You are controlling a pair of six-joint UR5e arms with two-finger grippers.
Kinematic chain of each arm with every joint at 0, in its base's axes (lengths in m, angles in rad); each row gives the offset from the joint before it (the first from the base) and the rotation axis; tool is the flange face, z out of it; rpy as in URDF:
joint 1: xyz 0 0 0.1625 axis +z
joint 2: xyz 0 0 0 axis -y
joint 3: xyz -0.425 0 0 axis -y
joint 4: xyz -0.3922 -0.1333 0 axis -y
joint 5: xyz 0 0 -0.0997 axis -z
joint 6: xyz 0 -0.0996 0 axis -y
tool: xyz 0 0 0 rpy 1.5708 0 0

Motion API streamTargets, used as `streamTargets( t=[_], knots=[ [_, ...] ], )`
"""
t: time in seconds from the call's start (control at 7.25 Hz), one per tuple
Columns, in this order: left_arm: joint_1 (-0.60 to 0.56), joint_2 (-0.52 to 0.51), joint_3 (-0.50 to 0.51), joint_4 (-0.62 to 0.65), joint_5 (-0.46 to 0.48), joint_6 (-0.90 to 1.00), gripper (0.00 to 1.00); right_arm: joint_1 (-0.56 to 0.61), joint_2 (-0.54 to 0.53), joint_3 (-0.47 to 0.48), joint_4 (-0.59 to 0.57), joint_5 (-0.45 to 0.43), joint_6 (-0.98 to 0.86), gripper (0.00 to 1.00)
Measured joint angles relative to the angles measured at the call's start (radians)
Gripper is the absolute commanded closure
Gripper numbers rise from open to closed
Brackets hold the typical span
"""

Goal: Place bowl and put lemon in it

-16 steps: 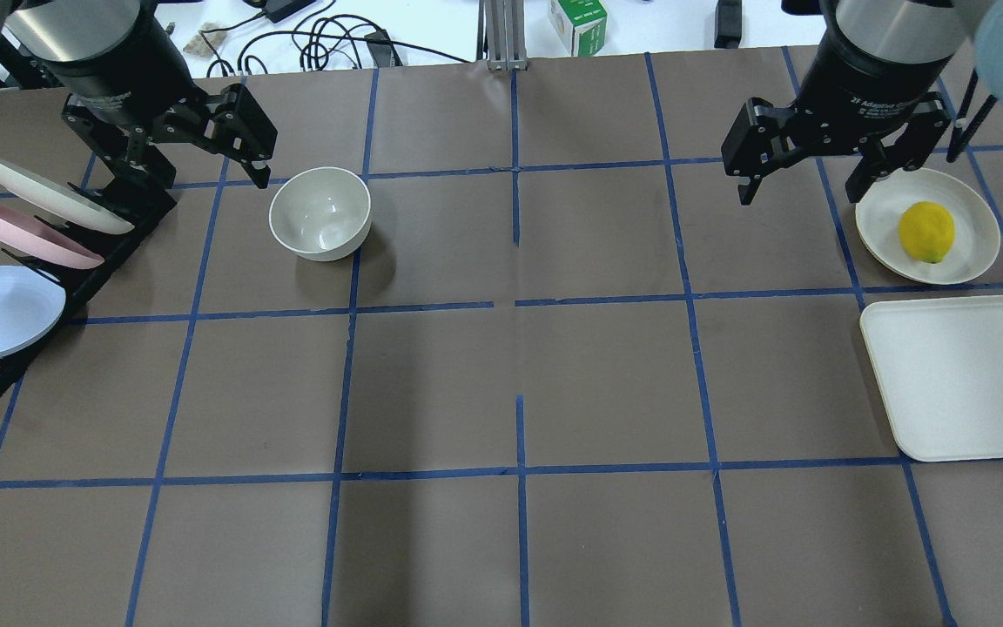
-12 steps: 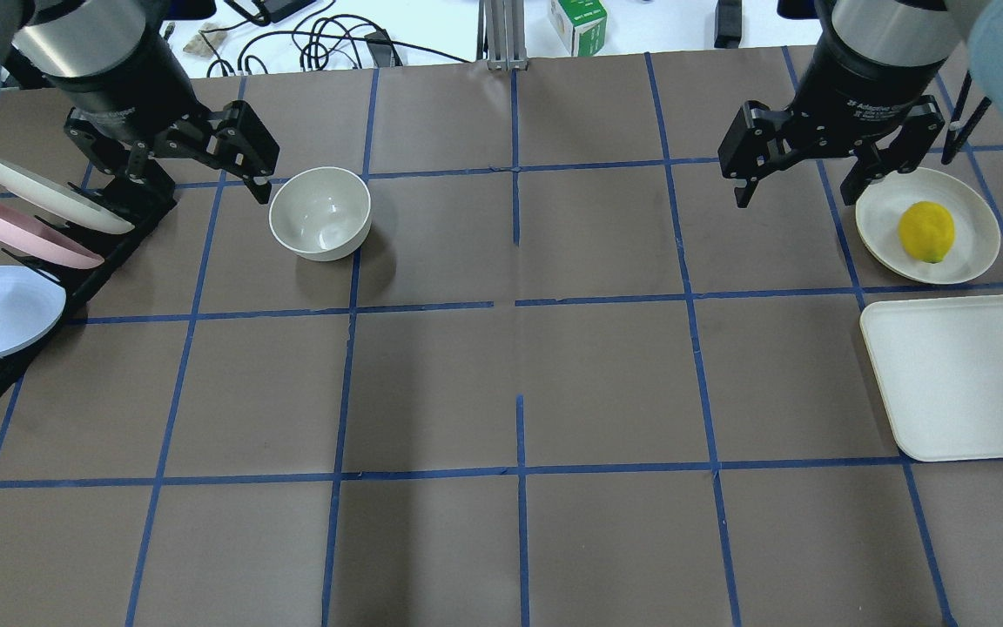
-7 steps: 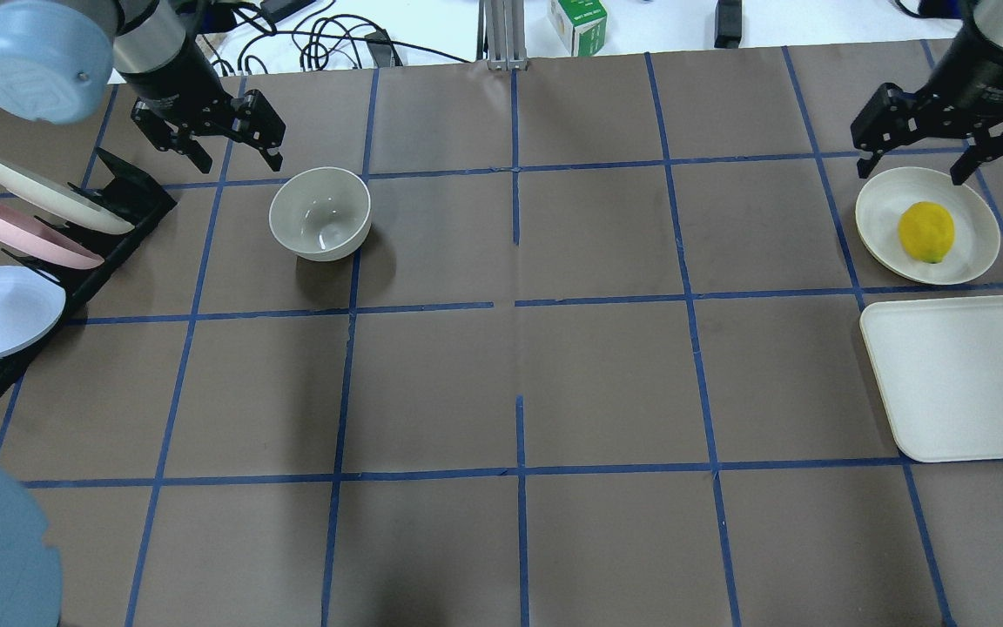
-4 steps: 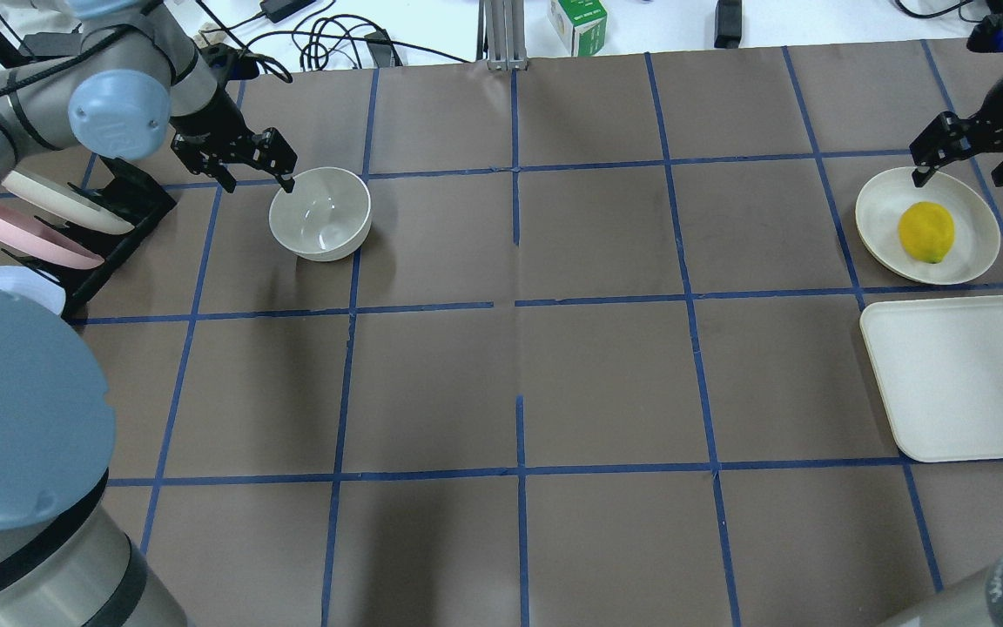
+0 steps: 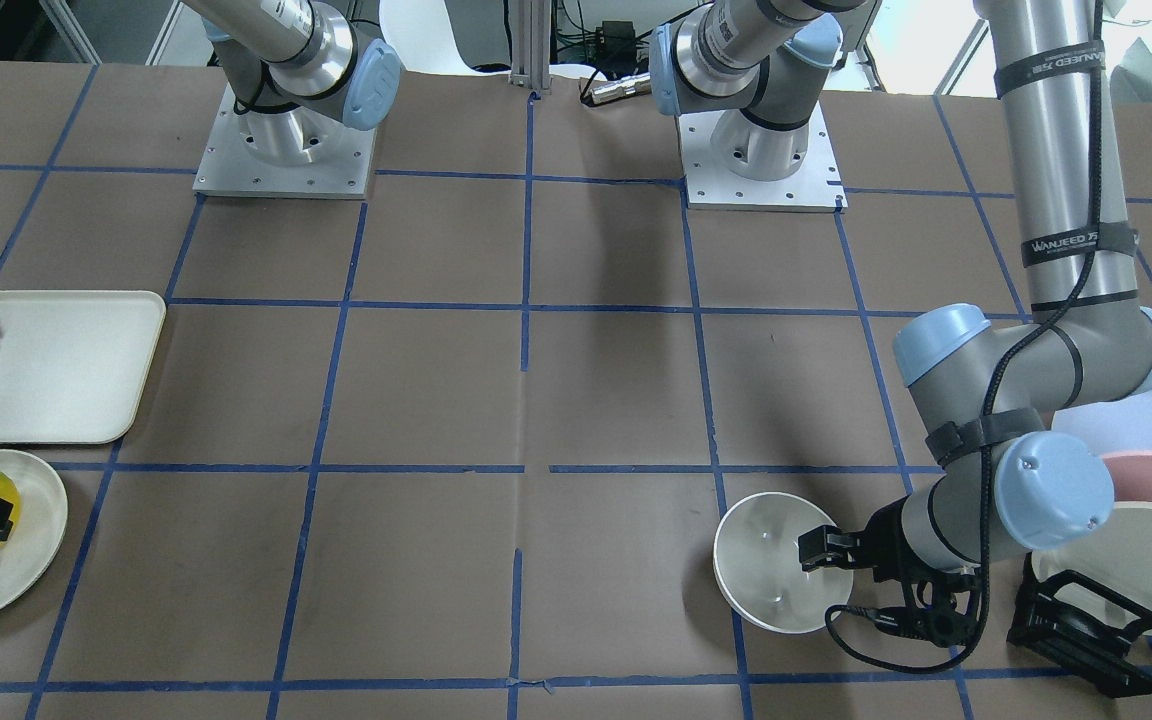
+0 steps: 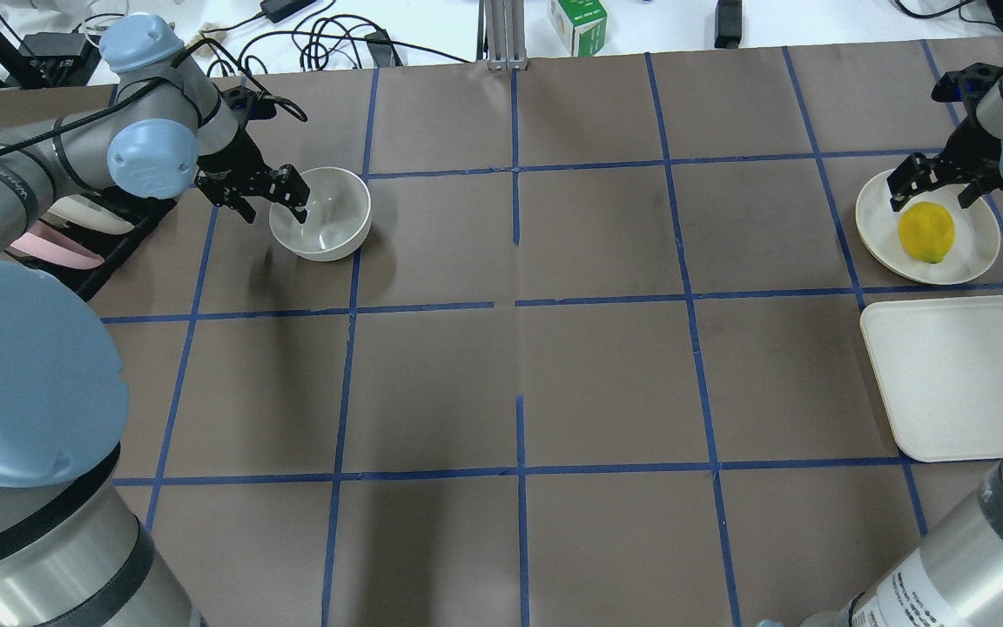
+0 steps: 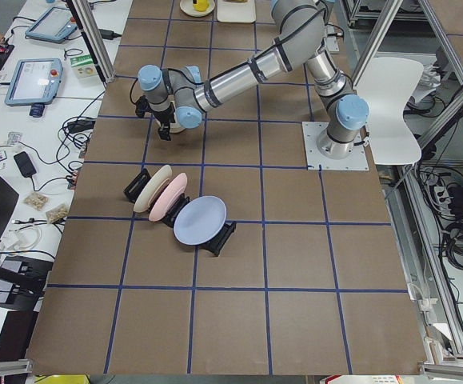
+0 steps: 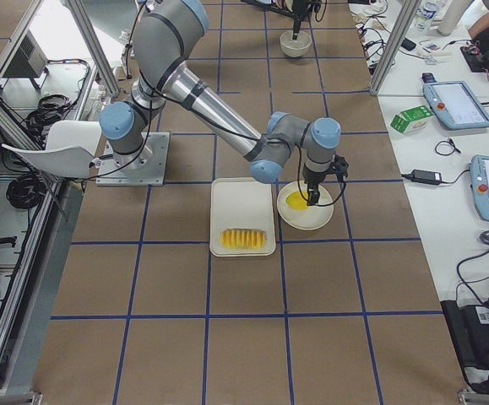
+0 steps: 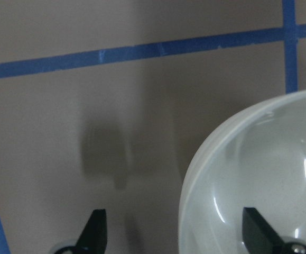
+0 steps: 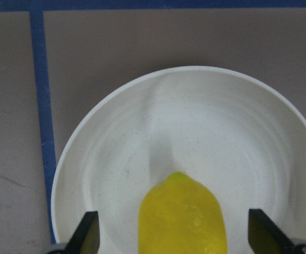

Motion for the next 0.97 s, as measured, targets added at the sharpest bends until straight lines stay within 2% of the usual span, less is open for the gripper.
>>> streamTargets(
  t=[0.14,0.28,0.41,0.55,0.97],
  knots=[
    [0.000,-0.001,-0.003,0.002,-0.002,0.001,1.00,0.000,0.022,0.000,-0.004,-0.007,-0.001,0.00],
    [0.000,-0.002,-0.005,0.002,-0.003,0.001,1.00,-0.001,0.034,0.003,0.001,-0.023,0.002,0.28],
    [0.000,-0.001,-0.005,0.002,-0.004,0.001,1.00,-0.002,0.038,0.007,0.011,-0.042,0.006,0.91],
    [0.000,0.005,-0.004,-0.001,-0.009,-0.001,1.00,-0.003,0.036,0.010,0.028,-0.054,0.007,1.00],
    [-0.039,0.058,0.001,-0.034,-0.143,-0.032,1.00,-0.005,-0.023,0.004,0.144,-0.061,0.008,1.00]
  ],
)
